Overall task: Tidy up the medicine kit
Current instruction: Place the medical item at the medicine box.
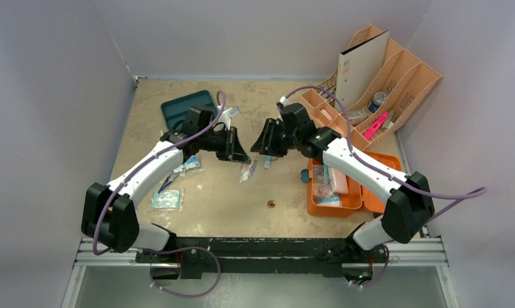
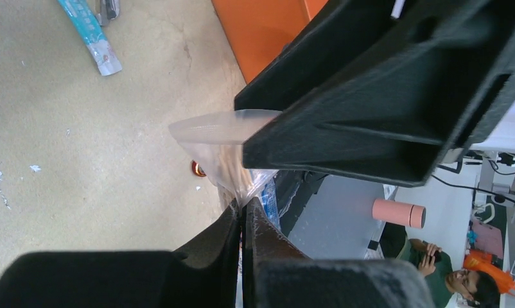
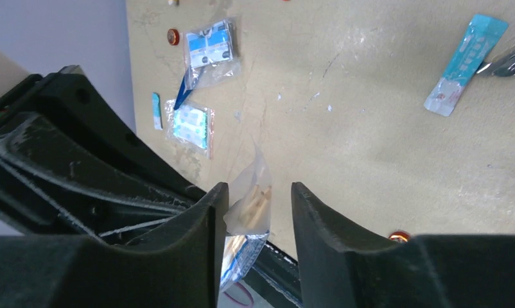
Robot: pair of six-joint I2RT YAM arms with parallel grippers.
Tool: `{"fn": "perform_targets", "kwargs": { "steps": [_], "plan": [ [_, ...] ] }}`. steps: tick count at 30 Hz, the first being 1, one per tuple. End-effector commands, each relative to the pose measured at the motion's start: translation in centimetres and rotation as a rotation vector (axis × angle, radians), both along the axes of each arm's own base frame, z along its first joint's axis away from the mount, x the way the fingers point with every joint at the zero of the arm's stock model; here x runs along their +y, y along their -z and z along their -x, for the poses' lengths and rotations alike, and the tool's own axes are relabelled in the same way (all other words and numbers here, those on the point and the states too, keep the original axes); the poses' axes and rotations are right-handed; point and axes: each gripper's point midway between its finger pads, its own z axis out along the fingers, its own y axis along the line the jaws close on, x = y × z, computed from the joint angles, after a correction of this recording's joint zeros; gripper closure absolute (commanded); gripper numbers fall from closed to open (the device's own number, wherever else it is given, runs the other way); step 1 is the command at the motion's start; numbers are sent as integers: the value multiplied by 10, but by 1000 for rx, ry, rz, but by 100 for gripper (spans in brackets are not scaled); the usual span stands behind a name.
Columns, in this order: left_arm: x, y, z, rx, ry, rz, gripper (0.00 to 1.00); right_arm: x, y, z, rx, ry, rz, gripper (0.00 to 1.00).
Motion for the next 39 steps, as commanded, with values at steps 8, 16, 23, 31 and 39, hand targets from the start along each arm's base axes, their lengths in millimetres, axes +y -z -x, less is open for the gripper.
{"fn": "perform_targets", "kwargs": {
  "steps": [8, 16, 23, 31, 39],
  "plan": [
    [-2, -20, 4, -66, 49, 39, 98, 5, -17, -3, -32, -15, -1, 92],
    [8, -48, 14, -92, 36, 5, 42, -20, -26, 11, -72, -44, 91, 100],
    [29, -42, 11, -155, -17, -131, 20, -80, -54, 25, -168, -36, 299, 100],
    [58, -25, -7, -238, -122, -311, 16, -175, -87, 41, -253, 99, 619, 100],
    [72, 10, -11, -218, -117, -425, 15, -217, -61, 48, -150, 133, 806, 100]
  ]
}}
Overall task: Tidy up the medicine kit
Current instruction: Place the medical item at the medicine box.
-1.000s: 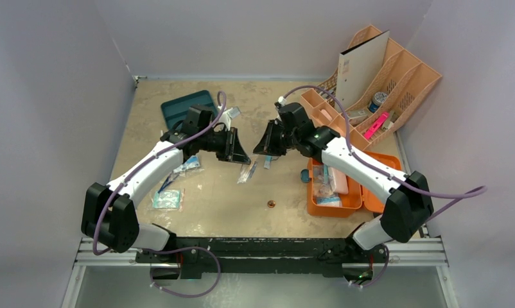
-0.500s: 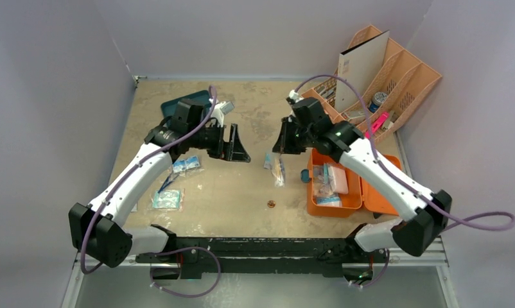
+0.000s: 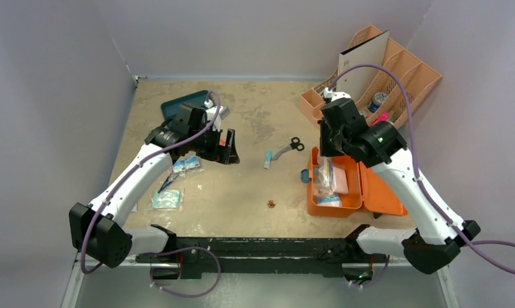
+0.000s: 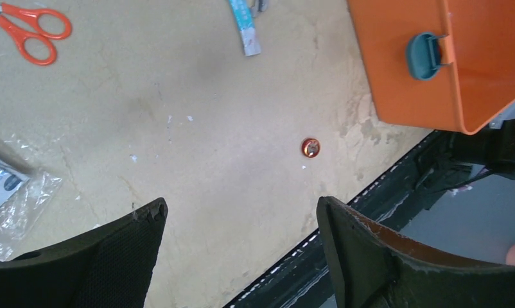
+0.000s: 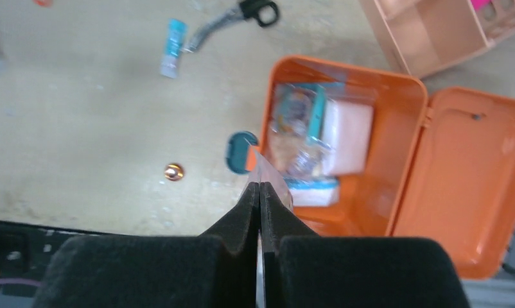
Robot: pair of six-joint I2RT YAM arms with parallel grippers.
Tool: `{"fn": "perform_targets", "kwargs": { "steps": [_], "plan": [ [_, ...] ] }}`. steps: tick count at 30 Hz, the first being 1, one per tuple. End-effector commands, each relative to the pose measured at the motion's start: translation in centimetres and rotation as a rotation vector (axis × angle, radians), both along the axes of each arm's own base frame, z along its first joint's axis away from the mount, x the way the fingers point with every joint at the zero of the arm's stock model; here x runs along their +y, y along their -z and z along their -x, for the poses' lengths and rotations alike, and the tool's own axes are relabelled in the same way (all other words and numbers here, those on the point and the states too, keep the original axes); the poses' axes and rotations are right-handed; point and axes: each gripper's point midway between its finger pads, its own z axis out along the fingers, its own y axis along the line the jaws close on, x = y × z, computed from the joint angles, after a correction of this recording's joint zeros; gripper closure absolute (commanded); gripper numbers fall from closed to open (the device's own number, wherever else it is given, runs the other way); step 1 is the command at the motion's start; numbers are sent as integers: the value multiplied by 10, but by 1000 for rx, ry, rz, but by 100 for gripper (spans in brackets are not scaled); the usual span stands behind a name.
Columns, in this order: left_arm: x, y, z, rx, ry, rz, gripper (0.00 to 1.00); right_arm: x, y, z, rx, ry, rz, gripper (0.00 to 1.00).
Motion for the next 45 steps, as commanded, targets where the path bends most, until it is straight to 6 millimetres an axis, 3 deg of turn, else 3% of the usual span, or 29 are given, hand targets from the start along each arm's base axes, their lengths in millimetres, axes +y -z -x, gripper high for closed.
{"fn": "perform_targets", "kwargs": {
  "steps": [1, 9, 18, 26, 34, 45],
  "plan": [
    [11, 17, -3, -7, -1, -73, 15, -37, 28, 7, 110, 66, 181, 100],
    [18, 28, -4, -1, -32, -110, 15, -75, 56, 7, 252, 144, 285, 100],
    [27, 29, -5, -17, -72, -144, 15, -79, 96, -14, 277, 111, 377, 100],
    [46, 33, -10, -29, -155, -233, 14, -99, 130, -25, 339, 117, 555, 100],
    [56, 32, -12, -45, -199, -270, 13, -114, 138, -30, 341, 141, 667, 100],
    [66, 29, -14, -65, -243, -304, 11, -115, 151, -41, 343, 147, 709, 99]
  ]
}}
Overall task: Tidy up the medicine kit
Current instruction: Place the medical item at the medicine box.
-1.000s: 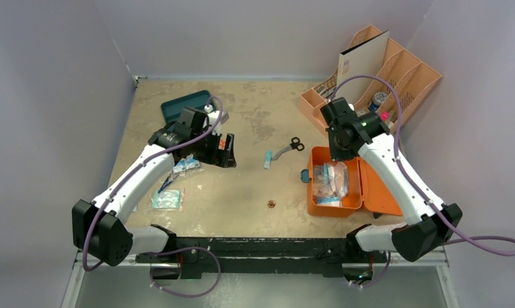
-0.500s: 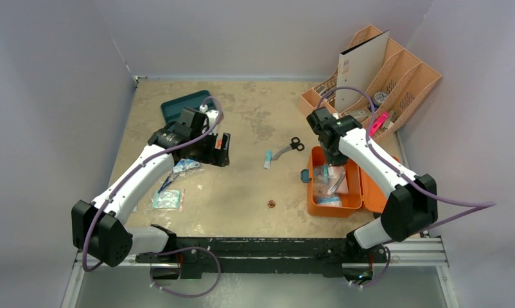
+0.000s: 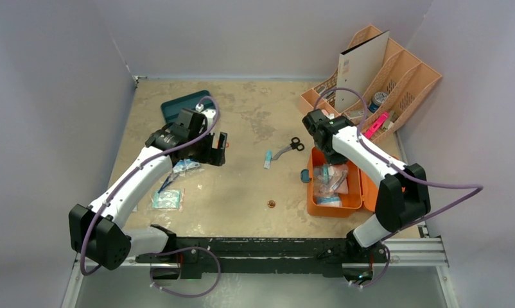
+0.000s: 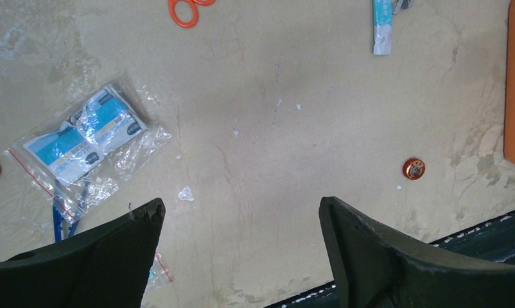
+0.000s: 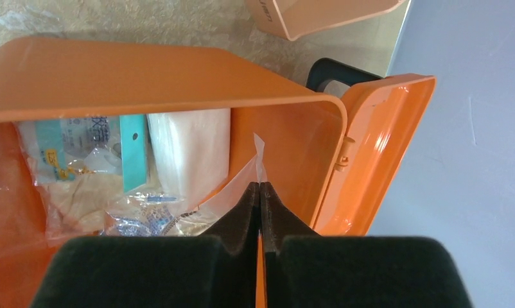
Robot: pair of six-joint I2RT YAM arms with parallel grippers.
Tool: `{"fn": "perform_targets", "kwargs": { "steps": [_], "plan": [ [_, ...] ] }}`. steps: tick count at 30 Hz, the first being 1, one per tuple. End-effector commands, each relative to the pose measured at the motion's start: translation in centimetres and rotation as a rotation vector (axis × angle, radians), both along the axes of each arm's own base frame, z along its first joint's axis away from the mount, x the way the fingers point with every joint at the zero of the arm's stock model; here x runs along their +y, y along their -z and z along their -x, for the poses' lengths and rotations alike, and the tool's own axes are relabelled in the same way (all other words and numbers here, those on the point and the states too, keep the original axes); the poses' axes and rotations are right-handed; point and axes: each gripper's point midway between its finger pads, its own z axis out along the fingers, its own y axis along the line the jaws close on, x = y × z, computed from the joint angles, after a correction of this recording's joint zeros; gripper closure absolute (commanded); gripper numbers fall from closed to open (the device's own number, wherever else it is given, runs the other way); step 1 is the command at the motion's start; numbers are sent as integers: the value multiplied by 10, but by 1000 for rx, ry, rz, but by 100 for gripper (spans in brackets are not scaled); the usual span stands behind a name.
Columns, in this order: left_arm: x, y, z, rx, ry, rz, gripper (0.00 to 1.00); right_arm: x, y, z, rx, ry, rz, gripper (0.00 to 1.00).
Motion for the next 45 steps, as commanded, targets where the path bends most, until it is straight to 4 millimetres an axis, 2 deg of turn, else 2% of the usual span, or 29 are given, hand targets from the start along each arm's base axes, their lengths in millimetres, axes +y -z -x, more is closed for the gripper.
{"fn": "perform_targets", "kwargs": {
  "steps": [1, 11, 17, 23, 25, 30, 35, 40, 42, 45],
  "plan": [
    [10, -6, -1, -35, -40, -22, 11, -3, -5, -8, -44, 1, 19, 99],
    [12, -6, 0, -37, -50, -28, 10, 54, 0, -5, -51, 34, -339, 100],
    [11, -6, 0, -37, -52, -25, 10, 77, 2, -11, -83, 44, -476, 100],
    [11, -4, 1, -27, -55, -26, 10, 92, 7, -18, -105, 14, -554, 100],
    [12, -4, 1, -29, -57, -25, 9, 95, 7, -19, -120, 3, -572, 94],
    [10, 0, 1, -13, -55, -24, 9, 90, -4, -18, -133, 25, -551, 67],
    [6, 0, 2, -6, -39, -6, 8, 90, -28, -11, -139, 14, -577, 55],
    [0, 3, 4, 12, -19, 15, 8, 94, -54, -1, -172, 11, -640, 54],
    [0, 3, 4, 15, -20, 14, 9, 95, -56, 5, -172, 19, -665, 60],
    [0, 4, 4, 17, -22, 14, 9, 94, -47, 14, -162, 34, -678, 70]
  ]
}}
